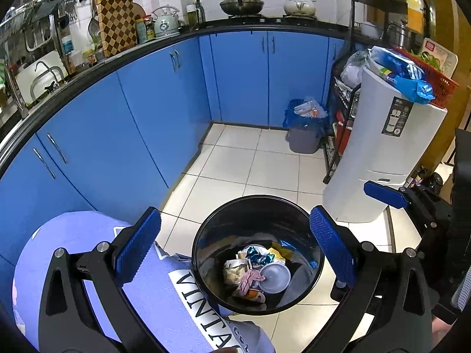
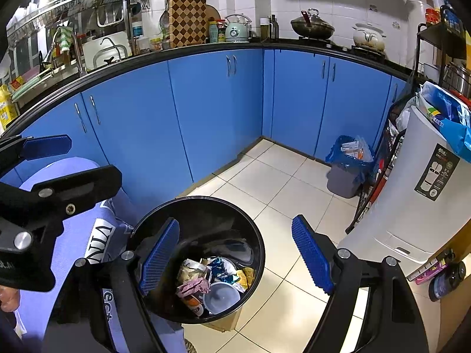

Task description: Collect trash

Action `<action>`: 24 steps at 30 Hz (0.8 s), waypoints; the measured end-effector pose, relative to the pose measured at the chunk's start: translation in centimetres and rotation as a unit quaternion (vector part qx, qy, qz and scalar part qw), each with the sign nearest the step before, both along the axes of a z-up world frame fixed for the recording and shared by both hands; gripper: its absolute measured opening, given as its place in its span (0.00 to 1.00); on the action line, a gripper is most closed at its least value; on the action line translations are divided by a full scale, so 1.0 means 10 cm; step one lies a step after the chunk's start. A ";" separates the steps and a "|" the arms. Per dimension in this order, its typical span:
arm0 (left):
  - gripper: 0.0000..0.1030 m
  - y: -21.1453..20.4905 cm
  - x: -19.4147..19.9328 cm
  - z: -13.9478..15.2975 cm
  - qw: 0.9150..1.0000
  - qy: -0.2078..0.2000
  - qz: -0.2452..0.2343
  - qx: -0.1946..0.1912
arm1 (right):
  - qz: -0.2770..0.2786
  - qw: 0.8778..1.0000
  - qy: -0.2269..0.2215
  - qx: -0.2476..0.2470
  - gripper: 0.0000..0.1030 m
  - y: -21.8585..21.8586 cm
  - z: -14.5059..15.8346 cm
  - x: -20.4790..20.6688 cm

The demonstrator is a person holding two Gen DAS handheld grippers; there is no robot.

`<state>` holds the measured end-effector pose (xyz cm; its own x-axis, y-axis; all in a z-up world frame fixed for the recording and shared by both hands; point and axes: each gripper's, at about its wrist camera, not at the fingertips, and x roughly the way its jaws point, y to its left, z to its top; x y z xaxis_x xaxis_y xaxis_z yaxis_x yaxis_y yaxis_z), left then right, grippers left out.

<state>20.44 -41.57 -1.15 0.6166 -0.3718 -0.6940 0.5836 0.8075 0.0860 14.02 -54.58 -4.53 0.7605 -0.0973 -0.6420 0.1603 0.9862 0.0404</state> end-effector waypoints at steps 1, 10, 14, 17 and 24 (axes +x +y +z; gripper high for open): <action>0.97 0.00 0.00 0.00 1.000 0.000 0.000 0.001 | 0.000 1.000 0.000 0.000 0.75 0.00 0.00 0.00; 0.97 -0.01 -0.01 0.01 1.000 0.003 -0.001 -0.003 | 0.001 1.000 -0.002 0.001 0.75 0.01 0.02 -0.02; 0.97 -0.02 -0.02 0.01 1.000 0.003 0.001 0.001 | -0.001 1.000 -0.006 0.003 0.75 0.00 0.06 -0.03; 0.97 -0.02 -0.02 0.01 1.000 0.003 -0.001 0.002 | 0.000 1.000 -0.006 0.001 0.75 0.00 0.07 -0.03; 0.97 0.00 0.02 0.00 1.000 0.026 0.000 -0.014 | 0.003 1.000 -0.006 0.004 0.75 -0.01 0.07 -0.04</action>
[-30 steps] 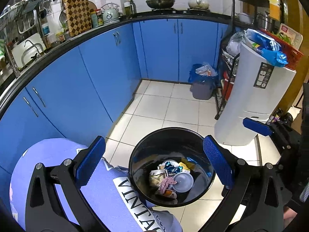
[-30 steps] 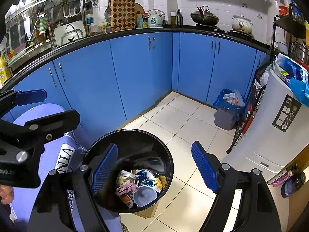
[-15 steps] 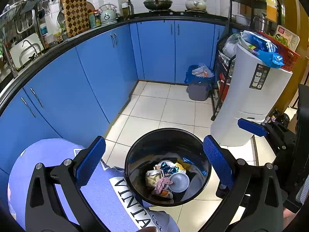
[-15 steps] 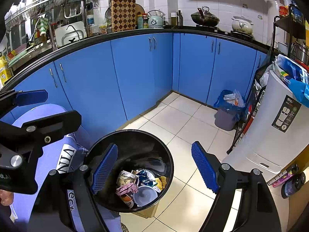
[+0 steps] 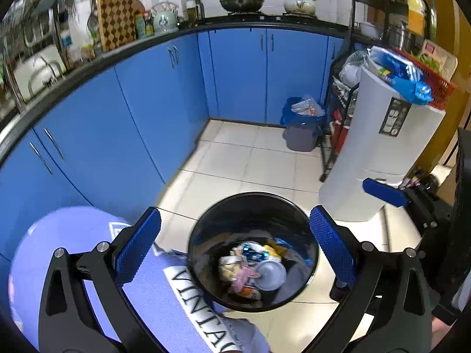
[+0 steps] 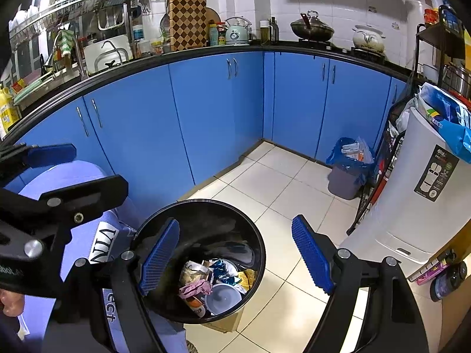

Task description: Collect trash

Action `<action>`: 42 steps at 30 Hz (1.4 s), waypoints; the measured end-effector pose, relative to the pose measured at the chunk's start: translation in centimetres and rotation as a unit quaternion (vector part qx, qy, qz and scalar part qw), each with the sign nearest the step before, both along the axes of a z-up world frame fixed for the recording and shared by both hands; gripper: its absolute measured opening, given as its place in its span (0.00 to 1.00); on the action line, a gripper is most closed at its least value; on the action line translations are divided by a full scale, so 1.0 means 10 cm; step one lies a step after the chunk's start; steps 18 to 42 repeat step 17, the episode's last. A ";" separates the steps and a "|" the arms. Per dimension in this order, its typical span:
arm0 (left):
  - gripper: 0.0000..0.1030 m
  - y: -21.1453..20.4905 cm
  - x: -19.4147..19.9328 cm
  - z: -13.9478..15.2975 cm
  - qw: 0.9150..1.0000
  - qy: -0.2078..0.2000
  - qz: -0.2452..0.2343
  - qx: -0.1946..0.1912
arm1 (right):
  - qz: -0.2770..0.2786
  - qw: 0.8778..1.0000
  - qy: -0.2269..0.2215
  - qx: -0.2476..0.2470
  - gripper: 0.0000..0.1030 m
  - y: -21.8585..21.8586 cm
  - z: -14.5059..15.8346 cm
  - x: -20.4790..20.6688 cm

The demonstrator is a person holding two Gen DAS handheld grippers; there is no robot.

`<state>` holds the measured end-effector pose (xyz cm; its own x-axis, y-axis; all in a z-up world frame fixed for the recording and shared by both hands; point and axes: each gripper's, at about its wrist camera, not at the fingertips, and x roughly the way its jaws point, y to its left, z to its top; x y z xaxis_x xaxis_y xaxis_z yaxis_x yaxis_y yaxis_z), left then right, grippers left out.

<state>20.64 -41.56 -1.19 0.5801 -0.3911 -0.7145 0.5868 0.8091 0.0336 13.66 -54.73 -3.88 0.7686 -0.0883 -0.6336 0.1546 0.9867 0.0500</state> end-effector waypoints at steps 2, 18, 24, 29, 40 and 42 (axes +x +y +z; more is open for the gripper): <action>0.97 0.01 0.00 -0.01 1.000 -0.006 0.006 0.004 | 0.000 1.000 0.000 0.000 0.75 0.00 0.00 0.00; 0.97 0.04 -0.01 0.03 1.000 -0.012 0.016 0.008 | 0.003 1.000 -0.002 -0.001 0.75 0.03 0.03 0.00; 0.97 0.04 -0.01 0.03 1.000 -0.012 0.016 0.008 | 0.003 1.000 -0.002 -0.001 0.75 0.03 0.03 0.00; 0.97 0.04 -0.01 0.03 1.000 -0.012 0.016 0.008 | 0.003 1.000 -0.002 -0.001 0.75 0.03 0.03 0.00; 0.97 0.04 -0.01 0.03 1.000 -0.012 0.016 0.008 | 0.003 1.000 -0.002 -0.001 0.75 0.03 0.03 0.00; 0.97 0.04 -0.01 0.03 1.000 -0.012 0.016 0.008 | 0.003 1.000 -0.002 -0.001 0.75 0.03 0.03 0.00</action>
